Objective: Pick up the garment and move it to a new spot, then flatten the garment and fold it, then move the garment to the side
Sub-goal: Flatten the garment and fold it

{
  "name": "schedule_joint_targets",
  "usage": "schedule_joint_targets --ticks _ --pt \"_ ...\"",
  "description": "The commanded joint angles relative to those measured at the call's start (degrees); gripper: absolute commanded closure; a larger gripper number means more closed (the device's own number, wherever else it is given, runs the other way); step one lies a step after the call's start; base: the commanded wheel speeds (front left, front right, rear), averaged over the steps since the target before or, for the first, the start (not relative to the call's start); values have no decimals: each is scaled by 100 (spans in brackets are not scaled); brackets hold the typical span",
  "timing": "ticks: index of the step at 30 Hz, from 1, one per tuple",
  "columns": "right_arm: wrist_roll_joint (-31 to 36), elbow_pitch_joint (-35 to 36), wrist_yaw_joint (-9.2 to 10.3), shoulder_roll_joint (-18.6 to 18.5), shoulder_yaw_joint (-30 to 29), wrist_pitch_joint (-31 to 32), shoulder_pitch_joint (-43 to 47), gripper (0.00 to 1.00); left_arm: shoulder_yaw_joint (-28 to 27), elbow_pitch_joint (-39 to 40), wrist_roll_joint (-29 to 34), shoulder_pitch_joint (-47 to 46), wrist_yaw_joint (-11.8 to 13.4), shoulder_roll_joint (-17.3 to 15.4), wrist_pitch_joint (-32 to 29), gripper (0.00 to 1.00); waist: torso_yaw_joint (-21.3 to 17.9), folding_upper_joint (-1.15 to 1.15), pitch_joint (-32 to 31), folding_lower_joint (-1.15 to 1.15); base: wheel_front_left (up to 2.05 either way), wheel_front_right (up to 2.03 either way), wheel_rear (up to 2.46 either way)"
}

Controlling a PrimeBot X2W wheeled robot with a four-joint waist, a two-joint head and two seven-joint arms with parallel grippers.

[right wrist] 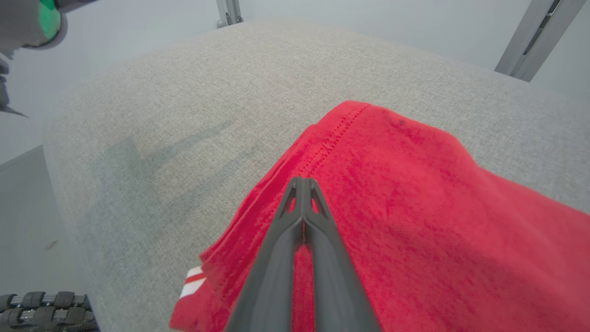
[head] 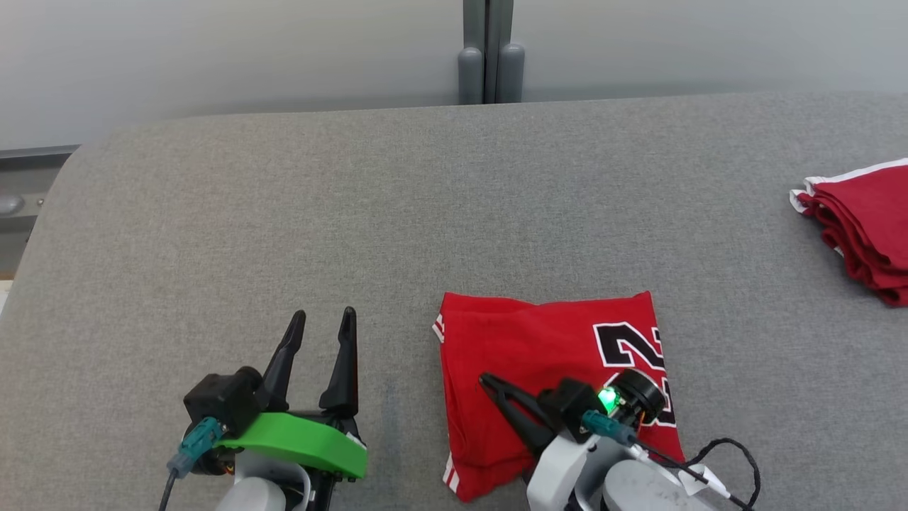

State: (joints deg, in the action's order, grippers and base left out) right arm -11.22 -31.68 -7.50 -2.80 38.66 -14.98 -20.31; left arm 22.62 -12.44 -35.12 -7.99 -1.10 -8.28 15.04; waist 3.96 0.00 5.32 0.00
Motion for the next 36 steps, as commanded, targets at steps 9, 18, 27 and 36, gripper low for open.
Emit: schedule_joint_targets --ticks 9,18,27,36 --pt "233 824 4 -23 -1439 -25 368 62 -124 -15 356 123 -97 144 16 0 -282 0 -353 0 0 0 0" --pt "405 1265 4 -22 -2952 -25 994 0 -384 -36 755 483 -214 305 15 0 -477 0 -638 0 0 0 0" --pt "290 1484 4 -21 -3676 -25 1408 0 -899 -46 925 918 -244 436 15 0 -546 0 -755 0 0 0 0" --pt "97 1528 4 -21 -3863 -25 1663 0 -1274 4 1190 1328 -303 488 15 0 -482 0 -778 0 0 0 0"
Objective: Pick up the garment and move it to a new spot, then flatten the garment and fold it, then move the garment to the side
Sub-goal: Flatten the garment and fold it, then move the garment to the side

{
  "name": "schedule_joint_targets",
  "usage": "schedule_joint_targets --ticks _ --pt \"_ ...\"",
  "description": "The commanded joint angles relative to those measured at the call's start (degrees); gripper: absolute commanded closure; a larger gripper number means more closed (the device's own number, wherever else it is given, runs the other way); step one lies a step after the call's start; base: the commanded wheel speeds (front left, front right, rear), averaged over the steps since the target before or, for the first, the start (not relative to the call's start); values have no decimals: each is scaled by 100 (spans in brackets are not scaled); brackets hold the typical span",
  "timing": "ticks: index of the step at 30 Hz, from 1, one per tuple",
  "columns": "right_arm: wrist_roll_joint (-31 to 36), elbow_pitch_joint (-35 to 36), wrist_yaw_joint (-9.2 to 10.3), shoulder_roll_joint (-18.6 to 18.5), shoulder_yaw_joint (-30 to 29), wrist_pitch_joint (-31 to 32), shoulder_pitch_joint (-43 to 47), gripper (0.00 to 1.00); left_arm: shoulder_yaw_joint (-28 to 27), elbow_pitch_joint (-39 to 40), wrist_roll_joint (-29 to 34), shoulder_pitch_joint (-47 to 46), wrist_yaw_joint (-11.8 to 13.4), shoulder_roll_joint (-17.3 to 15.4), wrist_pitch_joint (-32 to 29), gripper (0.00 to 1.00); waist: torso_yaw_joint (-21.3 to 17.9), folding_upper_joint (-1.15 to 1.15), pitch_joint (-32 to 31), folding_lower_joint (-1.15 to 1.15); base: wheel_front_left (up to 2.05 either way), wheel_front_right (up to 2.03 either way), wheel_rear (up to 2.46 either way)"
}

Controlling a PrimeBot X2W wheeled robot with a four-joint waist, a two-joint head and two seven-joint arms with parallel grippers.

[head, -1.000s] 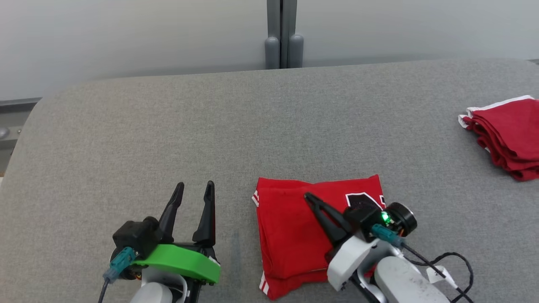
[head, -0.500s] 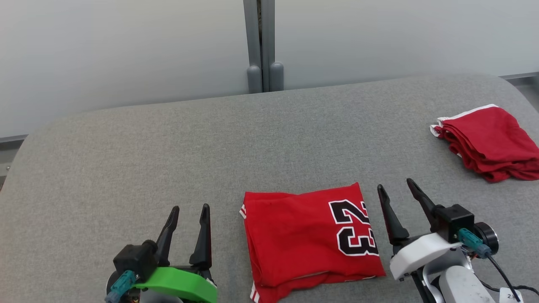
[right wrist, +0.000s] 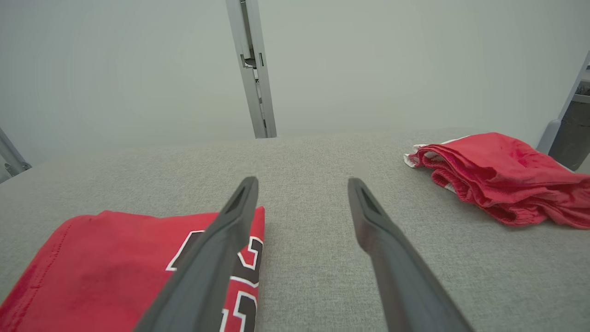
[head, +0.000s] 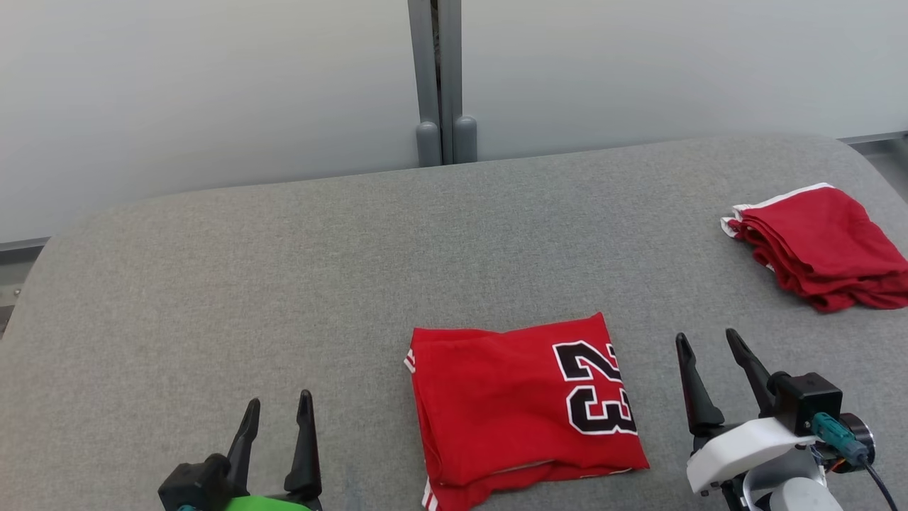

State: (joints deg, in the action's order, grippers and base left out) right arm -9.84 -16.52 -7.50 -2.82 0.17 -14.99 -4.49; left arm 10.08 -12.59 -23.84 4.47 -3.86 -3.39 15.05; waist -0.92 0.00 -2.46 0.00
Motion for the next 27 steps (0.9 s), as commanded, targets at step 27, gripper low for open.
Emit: schedule_joint_targets --ticks 27 --pt "189 -307 4 -18 146 -25 -64 0 -215 -13 317 0 -127 47 14 0 46 0 79 0 0 0 0"
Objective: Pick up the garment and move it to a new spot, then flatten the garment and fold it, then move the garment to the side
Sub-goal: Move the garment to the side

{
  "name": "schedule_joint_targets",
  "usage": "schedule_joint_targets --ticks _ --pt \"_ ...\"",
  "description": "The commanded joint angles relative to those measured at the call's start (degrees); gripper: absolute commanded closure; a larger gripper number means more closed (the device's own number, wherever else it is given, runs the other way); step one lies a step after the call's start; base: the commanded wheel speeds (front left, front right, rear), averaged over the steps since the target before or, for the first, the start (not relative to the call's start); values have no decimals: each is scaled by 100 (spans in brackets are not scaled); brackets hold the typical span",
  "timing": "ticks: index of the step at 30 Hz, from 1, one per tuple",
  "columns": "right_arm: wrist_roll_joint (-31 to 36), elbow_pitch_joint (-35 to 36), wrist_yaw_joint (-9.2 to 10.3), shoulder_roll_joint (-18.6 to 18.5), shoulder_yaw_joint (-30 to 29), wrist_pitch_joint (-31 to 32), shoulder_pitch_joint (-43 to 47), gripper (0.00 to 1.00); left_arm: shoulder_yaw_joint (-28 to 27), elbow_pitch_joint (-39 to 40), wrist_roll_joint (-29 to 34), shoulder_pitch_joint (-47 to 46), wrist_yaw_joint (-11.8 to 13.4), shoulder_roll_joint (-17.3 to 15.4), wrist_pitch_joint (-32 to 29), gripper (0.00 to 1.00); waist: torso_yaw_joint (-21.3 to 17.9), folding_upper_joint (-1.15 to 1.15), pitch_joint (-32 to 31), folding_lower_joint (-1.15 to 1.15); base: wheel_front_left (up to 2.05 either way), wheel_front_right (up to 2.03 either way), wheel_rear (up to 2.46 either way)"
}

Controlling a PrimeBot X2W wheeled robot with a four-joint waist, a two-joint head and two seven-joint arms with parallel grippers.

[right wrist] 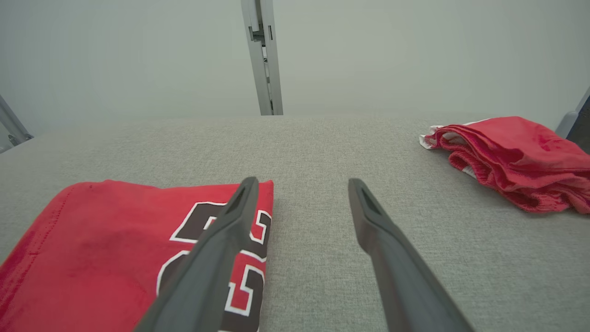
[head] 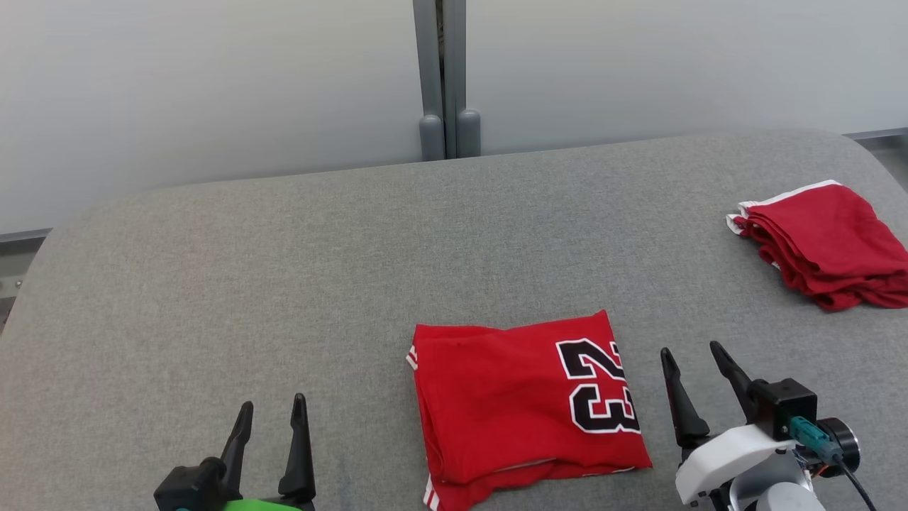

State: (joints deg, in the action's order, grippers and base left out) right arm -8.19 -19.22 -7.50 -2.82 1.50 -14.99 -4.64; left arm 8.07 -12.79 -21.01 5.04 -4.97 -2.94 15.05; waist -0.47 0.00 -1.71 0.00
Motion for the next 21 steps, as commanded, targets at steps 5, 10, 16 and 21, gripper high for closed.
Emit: schedule_joint_targets --ticks 5,10,16,21 --pt "207 -484 4 -19 125 240 -374 0 23 6 6 -111 -9 2 14 0 21 0 61 0 0 0 0" --pt "370 -710 6 -18 161 972 -823 0 64 -12 0 -171 20 -1 14 0 111 0 147 0 0 0 0" --pt "294 -802 6 -20 299 1960 -1185 0 79 0 -39 -267 16 0 14 0 264 0 314 0 0 0 0" --pt "29 -1024 6 -20 357 2590 -1306 0 99 10 -75 -356 33 0 14 0 417 0 484 0 0 0 0"
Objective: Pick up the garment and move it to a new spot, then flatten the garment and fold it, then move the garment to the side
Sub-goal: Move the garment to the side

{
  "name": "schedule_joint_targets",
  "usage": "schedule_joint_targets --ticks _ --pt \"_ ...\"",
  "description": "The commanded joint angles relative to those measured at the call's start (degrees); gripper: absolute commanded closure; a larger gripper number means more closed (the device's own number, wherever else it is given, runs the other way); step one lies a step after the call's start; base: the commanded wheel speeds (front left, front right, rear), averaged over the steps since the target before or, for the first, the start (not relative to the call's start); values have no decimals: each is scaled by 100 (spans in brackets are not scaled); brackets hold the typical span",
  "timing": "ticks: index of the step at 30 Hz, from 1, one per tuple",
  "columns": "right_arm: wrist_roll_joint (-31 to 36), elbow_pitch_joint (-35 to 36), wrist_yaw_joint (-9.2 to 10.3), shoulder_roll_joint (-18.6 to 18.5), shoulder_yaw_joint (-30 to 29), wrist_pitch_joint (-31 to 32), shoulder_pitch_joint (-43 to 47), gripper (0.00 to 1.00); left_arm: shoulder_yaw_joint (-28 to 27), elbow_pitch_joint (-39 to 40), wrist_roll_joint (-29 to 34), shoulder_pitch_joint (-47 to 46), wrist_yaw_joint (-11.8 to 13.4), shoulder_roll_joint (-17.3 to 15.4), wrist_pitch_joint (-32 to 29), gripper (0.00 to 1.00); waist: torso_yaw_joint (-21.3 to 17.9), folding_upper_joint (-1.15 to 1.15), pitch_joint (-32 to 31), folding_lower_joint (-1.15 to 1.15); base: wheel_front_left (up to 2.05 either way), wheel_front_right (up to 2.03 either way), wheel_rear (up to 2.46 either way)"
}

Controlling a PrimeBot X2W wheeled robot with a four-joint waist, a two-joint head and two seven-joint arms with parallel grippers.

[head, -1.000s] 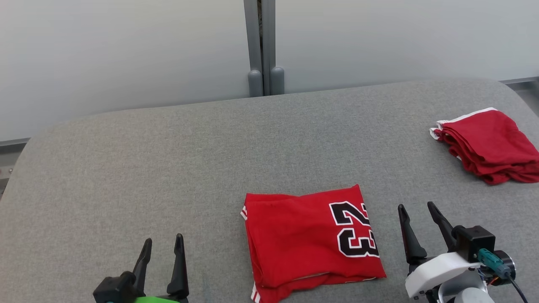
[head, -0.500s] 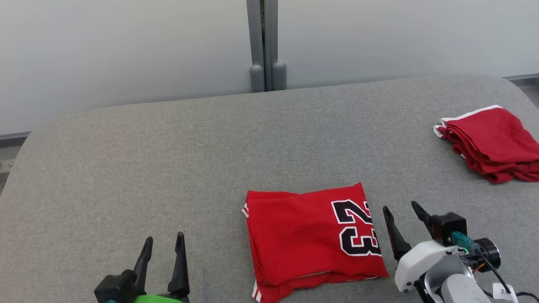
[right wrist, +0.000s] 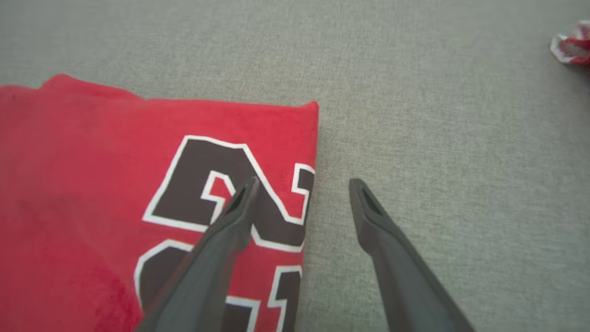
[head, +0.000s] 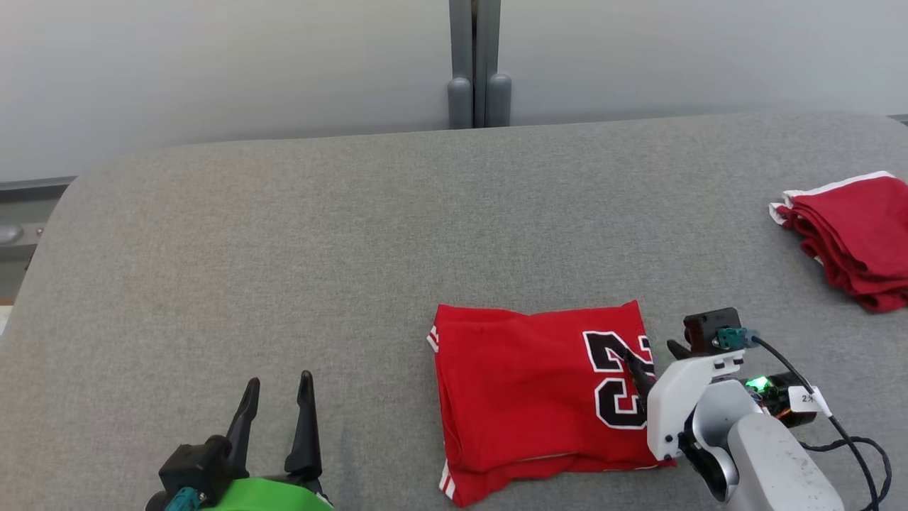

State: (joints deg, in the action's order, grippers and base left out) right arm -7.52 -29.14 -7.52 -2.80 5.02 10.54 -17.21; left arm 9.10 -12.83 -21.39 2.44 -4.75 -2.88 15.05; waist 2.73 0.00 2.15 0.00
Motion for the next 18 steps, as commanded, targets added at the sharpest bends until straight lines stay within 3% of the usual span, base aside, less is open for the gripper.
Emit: schedule_joint_targets --ticks 1,12,13,14,16,18 --pt "-77 -76 8 -23 13 134 -73 0 -7 17 -40 -111 14 -6 14 0 123 0 127 0 0 0 0" --pt "-589 -586 5 0 204 596 -195 0 -35 34 -22 -231 20 -6 14 0 280 0 313 0 0 0 0" --pt "-624 -603 4 3 241 586 -212 14 -38 38 -20 -227 21 -6 14 0 278 0 320 0 0 0 0" --pt "-648 -616 3 9 307 574 -232 65 -36 41 -15 -230 22 -6 14 0 272 0 331 0 0 0 0" --pt "-602 -614 3 19 426 531 -274 100 -18 57 -4 -253 20 -6 14 0 244 0 355 0 0 0 0" --pt "-506 -585 4 2 455 441 -355 100 -4 82 5 -282 26 -5 15 0 186 0 388 0 0 0 0"
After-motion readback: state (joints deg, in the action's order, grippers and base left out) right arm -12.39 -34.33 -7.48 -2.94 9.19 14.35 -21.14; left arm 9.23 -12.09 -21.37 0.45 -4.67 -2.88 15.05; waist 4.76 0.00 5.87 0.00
